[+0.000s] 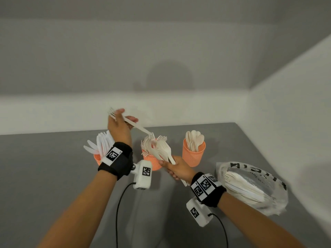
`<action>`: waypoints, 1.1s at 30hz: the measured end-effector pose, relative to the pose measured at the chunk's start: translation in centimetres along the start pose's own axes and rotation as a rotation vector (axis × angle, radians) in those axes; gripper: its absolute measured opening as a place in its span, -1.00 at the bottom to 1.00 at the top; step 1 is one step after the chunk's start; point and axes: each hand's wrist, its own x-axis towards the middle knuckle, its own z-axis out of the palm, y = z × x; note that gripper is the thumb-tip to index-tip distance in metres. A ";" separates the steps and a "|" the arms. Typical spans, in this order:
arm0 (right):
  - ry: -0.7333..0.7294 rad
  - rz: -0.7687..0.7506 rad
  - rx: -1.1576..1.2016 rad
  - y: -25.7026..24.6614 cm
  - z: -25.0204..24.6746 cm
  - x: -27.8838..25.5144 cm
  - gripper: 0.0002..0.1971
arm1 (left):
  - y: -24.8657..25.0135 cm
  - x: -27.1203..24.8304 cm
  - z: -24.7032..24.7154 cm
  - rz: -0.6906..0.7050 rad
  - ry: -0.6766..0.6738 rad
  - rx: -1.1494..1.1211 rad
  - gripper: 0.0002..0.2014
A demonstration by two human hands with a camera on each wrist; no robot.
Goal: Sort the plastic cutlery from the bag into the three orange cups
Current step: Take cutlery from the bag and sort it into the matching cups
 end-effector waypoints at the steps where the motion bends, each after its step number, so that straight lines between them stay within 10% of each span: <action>1: 0.028 -0.001 -0.010 0.2 -0.1 0.1 -0.80 | 0.7 0.2 0.0 0.056 0.028 0.002 -0.76; 12: 0.153 -0.168 -0.208 -0.5 0.9 1.7 -0.84 | -5.0 -5.0 -0.8 -0.104 -0.424 0.489 -0.90; 22: 0.102 -0.155 -0.374 -0.1 1.1 1.9 -0.61 | -6.1 -6.8 -0.2 0.012 -0.308 0.631 -0.59; 33: 0.049 -0.087 -0.331 -0.1 0.1 0.9 -0.85 | -6.3 -6.2 -0.3 -0.027 -0.380 0.552 -0.87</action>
